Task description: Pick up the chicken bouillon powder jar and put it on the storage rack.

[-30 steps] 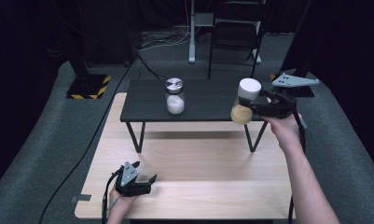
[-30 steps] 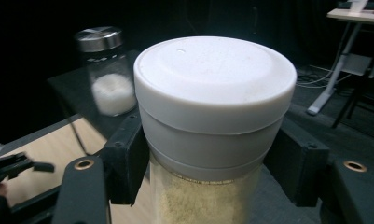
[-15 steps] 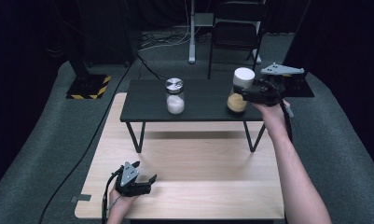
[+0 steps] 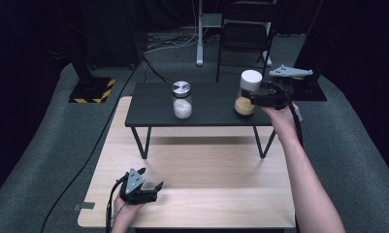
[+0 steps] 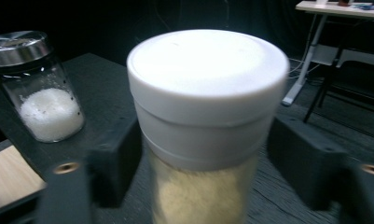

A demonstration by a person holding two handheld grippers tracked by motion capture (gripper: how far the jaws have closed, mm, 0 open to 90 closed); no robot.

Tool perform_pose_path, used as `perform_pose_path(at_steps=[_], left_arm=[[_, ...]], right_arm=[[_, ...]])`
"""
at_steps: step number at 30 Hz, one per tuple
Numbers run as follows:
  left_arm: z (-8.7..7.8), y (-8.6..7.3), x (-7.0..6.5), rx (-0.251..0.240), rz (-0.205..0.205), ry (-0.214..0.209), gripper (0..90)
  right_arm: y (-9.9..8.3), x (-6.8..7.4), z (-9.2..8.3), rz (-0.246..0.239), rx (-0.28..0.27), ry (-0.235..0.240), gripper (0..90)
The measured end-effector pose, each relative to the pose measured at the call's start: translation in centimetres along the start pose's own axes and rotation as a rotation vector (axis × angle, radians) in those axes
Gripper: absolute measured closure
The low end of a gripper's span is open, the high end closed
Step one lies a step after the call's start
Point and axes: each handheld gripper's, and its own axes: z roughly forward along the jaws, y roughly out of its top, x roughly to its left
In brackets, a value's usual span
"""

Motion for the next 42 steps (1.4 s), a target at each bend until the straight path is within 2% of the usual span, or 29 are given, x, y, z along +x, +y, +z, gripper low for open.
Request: perform_pose_path(at_steps=[1, 2, 3, 6, 9, 14, 15, 16, 17, 19, 21, 22, 23, 26, 28, 29, 30, 31, 32, 33, 34, 35, 36, 37, 38, 42], left_arm=[[0.0, 0.0, 0.0, 0.000, -0.006, 0.000, 13.2], [0.0, 0.0, 0.0, 0.000, -0.006, 0.000, 13.2], [0.0, 0.0, 0.0, 0.002, -0.001, 0.002, 13.2], [0.0, 0.0, -0.1, 0.001, 0.001, 0.005, 13.2], [0.0, 0.0, -0.1, 0.002, 0.001, 0.002, 13.2], [0.0, 0.0, -0.1, 0.003, 0.003, 0.003, 13.2], [0.0, 0.0, -0.1, 0.003, 0.003, 0.003, 13.1], [0.0, 0.0, -0.1, 0.003, 0.001, 0.003, 13.1], [0.0, 0.0, -0.1, 0.003, 0.000, 0.005, 13.1], [0.0, 0.1, -0.1, 0.003, 0.002, 0.004, 13.1], [0.0, 0.1, -0.1, 0.004, 0.003, 0.005, 13.1], [0.0, 0.1, -0.1, 0.004, 0.004, 0.005, 13.1], [0.0, 0.1, -0.2, 0.003, 0.004, 0.005, 13.1], [0.0, 0.1, -0.2, 0.003, 0.004, 0.006, 13.1], [0.0, 0.1, -0.3, 0.003, 0.007, 0.008, 13.0], [0.0, 0.1, -0.3, 0.003, 0.007, 0.008, 13.0], [0.0, 0.1, -0.2, 0.004, 0.008, 0.007, 13.0], [0.1, 0.1, -0.2, 0.005, 0.001, 0.004, 13.0], [0.1, 0.1, -0.1, 0.005, 0.003, 0.004, 13.0], [0.1, 0.1, -0.1, 0.005, 0.003, 0.004, 13.0], [0.1, 0.1, -0.1, 0.006, 0.002, 0.004, 13.0], [0.1, 0.1, -0.1, 0.006, 0.001, 0.005, 13.0], [0.1, 0.1, -0.1, 0.005, 0.004, 0.005, 13.0], [0.1, 0.1, -0.3, 0.004, 0.006, 0.008, 13.0], [0.1, 0.1, -0.3, 0.004, 0.006, 0.008, 13.0], [0.1, 0.1, -0.2, 0.007, 0.004, 0.006, 12.9]], right_arm=[[-0.4, 0.1, -0.5, -0.009, -0.006, -0.012, 17.1], [-0.4, 0.1, -0.5, -0.009, -0.006, -0.012, 17.1], [-1.3, 0.0, -1.0, -0.021, -0.020, -0.019, 13.8], [-2.4, -0.4, -1.6, -0.017, -0.015, -0.006, 9.8], [-3.7, -0.6, -2.5, -0.053, -0.010, 0.001, 8.4], [-6.2, -1.3, -4.2, -0.073, -0.014, 0.028, 7.9], [-6.2, -1.3, -4.2, -0.073, -0.014, 0.028, 7.9], [-6.9, -1.6, -4.6, -0.084, -0.021, 0.040, 10.3], [-8.6, -1.7, -5.5, -0.088, -0.041, 0.044, 10.2], [-10.0, -1.7, -6.1, -0.080, -0.044, 0.039, 9.0], [-10.7, -1.6, -6.3, -0.086, -0.039, 0.033, 8.5], [-12.0, -1.4, -6.7, -0.102, -0.026, 0.027, 7.0], [-12.0, -1.4, -6.7, -0.102, -0.026, 0.027, 7.0], [-14.4, -0.9, -7.2, -0.123, -0.018, 0.017, 6.0], [-17.0, -0.6, -7.5, -0.112, -0.005, 0.009, 4.8], [-17.0, -0.6, -7.5, -0.112, -0.005, 0.009, 4.8], [-17.9, -0.4, -7.6, -0.108, -0.004, 0.005, 4.4], [-19.9, -0.3, -7.7, -0.090, -0.006, 0.003, 4.9], [-20.8, -0.2, -7.7, -0.084, 0.000, 0.002, 5.1], [-20.8, -0.2, -7.7, -0.084, 0.000, 0.002, 5.1], [-21.5, -0.2, -7.7, -0.074, 0.010, -0.002, 5.7], [-22.9, -0.1, -7.6, -0.042, 0.032, -0.004, 7.1], [-22.9, -0.1, -7.6, -0.042, 0.032, -0.004, 7.1], [-24.0, -0.1, -7.5, -0.013, 0.054, -0.008, 7.5], [-24.5, 0.0, -7.4, -0.005, 0.062, -0.008, 7.5], [-26.0, 0.2, -7.4, -0.002, 0.073, -0.017, 7.7]])
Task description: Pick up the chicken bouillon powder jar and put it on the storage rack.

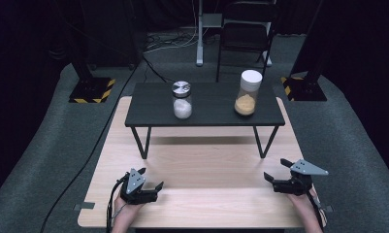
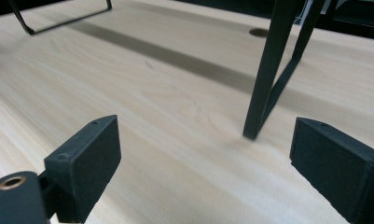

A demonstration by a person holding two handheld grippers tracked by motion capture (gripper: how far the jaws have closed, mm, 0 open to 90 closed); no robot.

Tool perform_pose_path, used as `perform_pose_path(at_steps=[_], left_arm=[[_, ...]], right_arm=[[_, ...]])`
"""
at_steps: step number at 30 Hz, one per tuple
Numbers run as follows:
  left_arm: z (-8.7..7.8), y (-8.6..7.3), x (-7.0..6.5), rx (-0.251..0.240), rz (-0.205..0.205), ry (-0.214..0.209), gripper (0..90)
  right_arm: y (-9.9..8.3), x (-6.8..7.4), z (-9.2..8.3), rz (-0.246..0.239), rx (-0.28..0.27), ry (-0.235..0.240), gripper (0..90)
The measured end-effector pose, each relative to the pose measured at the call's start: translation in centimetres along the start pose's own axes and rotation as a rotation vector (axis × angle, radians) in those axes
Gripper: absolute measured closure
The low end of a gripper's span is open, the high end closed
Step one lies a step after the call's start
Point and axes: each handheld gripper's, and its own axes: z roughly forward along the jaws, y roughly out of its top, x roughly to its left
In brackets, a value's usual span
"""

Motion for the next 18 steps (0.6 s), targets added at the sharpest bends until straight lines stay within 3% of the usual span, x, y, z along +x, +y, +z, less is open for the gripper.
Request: perform_pose_path(at_steps=[10, 18], left_arm=[[0.0, 0.0, -0.1, 0.000, 0.004, 0.002, 12.9], [0.0, 0.0, -0.1, 0.001, 0.008, 0.002, 12.9]], right_arm=[[-2.4, 0.6, -0.1, 0.027, 0.020, -0.027, 7.8], [-2.6, 0.4, 0.0, 0.045, 0.028, -0.022, 7.9]])
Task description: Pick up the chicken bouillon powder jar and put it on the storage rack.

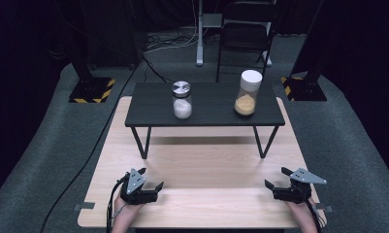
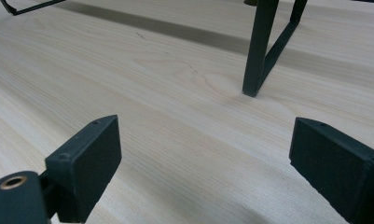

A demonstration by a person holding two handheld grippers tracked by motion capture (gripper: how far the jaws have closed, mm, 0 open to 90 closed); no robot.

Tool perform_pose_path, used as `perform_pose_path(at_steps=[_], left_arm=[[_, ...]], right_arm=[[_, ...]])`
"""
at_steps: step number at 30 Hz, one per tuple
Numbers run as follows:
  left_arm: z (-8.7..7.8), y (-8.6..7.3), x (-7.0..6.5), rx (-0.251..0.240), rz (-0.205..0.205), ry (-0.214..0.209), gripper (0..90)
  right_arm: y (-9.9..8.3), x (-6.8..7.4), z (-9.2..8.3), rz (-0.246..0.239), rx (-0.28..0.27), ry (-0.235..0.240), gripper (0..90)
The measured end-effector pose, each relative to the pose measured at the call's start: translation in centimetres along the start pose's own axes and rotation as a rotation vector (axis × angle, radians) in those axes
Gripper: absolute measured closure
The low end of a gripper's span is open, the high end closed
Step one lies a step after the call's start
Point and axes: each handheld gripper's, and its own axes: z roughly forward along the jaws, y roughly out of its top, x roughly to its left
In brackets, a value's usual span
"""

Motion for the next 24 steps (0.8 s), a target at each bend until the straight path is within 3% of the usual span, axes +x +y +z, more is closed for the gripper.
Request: perform_pose_path(at_steps=[24], left_arm=[[-0.02, 0.02, 0.01, 0.002, -0.002, -0.003, 12.9]], right_arm=[[0.17, 0.01, 0.00, 0.002, 0.013, -0.005, 8.3]])
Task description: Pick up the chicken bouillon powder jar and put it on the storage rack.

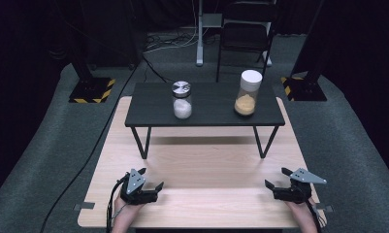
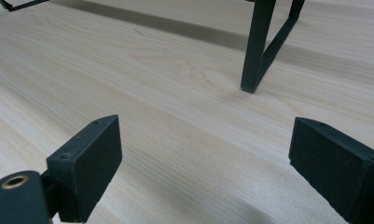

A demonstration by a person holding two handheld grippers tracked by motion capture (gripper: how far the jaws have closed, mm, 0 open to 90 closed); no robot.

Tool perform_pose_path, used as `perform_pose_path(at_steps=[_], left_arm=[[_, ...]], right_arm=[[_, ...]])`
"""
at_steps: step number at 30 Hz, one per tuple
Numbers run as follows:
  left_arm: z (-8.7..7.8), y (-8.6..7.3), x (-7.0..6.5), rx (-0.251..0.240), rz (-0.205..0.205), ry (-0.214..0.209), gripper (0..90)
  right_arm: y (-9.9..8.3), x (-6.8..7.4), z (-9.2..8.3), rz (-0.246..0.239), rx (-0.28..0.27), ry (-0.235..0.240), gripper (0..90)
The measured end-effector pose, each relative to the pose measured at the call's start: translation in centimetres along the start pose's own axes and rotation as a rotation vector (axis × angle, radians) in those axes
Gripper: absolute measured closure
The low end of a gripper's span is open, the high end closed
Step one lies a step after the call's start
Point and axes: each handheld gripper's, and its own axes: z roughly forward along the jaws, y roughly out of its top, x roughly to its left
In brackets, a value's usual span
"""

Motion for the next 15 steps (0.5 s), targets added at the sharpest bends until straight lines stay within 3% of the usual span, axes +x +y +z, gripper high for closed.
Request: perform_pose_path(at_steps=[15], left_arm=[[0.02, 0.03, -0.01, 0.001, 0.000, 0.000, 12.9]], right_arm=[[0.09, -0.10, 0.05, -0.001, 0.005, 0.006, 8.1]])
